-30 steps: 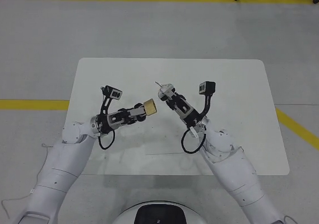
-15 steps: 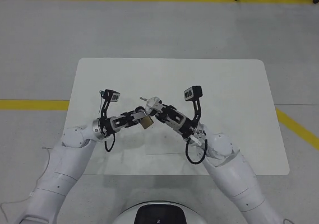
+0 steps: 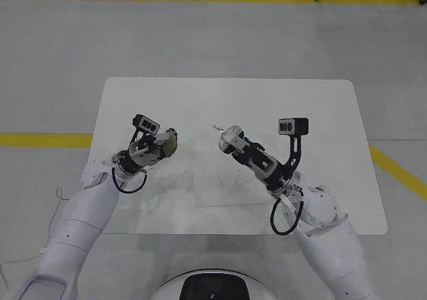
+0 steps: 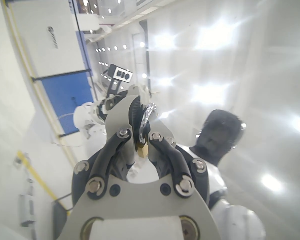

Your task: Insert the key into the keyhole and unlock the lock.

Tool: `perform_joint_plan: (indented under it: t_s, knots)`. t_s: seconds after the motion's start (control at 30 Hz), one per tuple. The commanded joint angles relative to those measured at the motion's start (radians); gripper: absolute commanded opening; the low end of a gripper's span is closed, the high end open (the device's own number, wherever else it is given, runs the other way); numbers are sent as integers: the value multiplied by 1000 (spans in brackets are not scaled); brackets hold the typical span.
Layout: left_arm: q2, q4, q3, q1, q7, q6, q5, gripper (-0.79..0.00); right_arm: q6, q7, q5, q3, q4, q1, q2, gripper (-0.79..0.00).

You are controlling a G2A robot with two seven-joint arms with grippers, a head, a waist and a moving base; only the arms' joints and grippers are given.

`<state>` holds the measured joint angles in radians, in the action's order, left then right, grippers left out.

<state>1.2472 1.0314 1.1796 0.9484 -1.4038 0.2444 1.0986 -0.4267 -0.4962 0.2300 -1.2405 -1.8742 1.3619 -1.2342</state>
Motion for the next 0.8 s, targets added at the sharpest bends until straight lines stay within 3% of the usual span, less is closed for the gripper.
perform_joint_plan:
  t_s: [0.0, 0.2, 0.3, 0.73, 0.77]
  knots:
    - [9, -52, -26, -50, -43, -78, 19, -785, -6, 43, -73, -22, -24, 24, 2, -785]
    - [36, -133, -107, -176, -94, -217, -11, -785, -29, 121, -197, -52, -66, 73, 5, -785]
    - [46, -153, -130, -213, -84, -231, -28, -785, -28, 141, -228, -58, -72, 90, 6, -785]
    - [46, -153, -130, -213, -84, -231, -28, -785, -28, 141, -228, -58, -72, 90, 6, -785]
    - [45, -158, -124, -201, -45, -237, -29, -785, -28, 141, -228, -58, -72, 90, 6, -785]
